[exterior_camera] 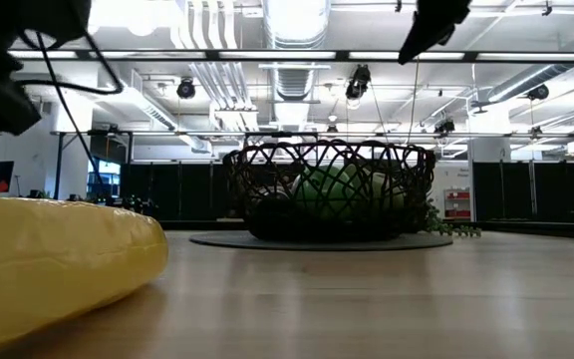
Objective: Build produce basket
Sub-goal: Put the yellow mango into the black basket
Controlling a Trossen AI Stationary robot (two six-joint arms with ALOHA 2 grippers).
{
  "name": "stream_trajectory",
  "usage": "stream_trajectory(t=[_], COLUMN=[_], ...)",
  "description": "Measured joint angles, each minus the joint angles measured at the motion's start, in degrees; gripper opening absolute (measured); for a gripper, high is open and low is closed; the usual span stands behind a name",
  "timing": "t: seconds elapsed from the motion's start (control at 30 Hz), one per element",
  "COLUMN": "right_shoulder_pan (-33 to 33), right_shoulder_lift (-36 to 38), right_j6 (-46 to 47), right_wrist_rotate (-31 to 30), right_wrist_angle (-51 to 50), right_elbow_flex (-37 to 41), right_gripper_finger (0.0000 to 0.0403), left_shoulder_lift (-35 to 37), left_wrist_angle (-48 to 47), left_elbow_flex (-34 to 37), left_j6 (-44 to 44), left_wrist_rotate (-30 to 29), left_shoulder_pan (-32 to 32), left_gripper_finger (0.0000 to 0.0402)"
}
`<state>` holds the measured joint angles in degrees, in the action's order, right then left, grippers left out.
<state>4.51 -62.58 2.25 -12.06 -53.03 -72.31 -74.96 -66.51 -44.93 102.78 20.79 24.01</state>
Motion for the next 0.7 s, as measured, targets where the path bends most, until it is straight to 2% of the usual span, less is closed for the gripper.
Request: stream_trajectory(t=[0.27, 0.4, 0.53, 0.7], right_shoulder_pan=[0.0, 0.0, 0.0, 0.0], right_shoulder_lift=[5.0, 5.8, 6.0, 7.3], right_j6=[4.0, 5.7, 4.8, 4.1], right_wrist_rotate=[0.0, 0.0, 0.0, 0.0], right_wrist_angle=[5.9, 6.3, 6.8, 6.4], right_elbow_flex=[4.0, 4.1, 4.1, 4.0], right_gripper_finger=[0.0071, 0.0072, 0.0066, 0.0058], left_shoulder_lift=[0.1, 0.1, 0.1, 0.1], left_wrist_angle=[6.3, 10.6, 15.6, 20.6], left_elbow_flex=[6.3, 9.0, 10.0, 10.5], left_j6=[0.4, 0.4, -0.1, 0.0], left_wrist_rotate=[-0.1, -0.1, -1.0, -4.7], left_shoulder_pan=[0.5, 0.5, 0.5, 0.5], left_gripper_finger=[0.0343, 0.0328, 0.0291, 0.0216])
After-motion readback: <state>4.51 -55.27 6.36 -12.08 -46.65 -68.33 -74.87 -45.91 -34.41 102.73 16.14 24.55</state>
